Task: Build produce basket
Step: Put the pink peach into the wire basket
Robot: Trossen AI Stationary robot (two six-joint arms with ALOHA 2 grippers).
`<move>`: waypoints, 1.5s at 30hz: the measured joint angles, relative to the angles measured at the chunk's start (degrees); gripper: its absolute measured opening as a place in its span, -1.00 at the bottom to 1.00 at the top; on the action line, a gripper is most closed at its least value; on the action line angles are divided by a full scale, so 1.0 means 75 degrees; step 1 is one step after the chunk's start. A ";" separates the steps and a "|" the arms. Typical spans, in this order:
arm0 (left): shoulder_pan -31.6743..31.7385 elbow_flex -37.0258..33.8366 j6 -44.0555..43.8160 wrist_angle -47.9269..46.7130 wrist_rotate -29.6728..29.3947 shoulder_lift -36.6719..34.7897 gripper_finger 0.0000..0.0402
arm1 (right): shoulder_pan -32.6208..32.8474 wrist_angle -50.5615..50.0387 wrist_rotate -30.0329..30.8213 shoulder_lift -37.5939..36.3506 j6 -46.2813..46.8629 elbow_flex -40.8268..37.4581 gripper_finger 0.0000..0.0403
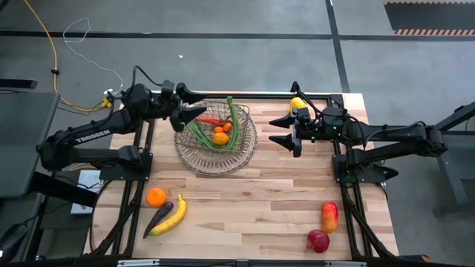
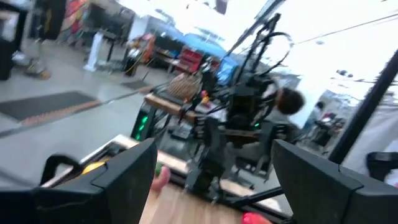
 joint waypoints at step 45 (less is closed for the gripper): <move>-0.0539 -0.0239 0.0456 -0.0775 0.0734 -0.1130 0.34 | -0.1266 -1.2306 0.3619 0.2377 0.5587 0.3499 0.58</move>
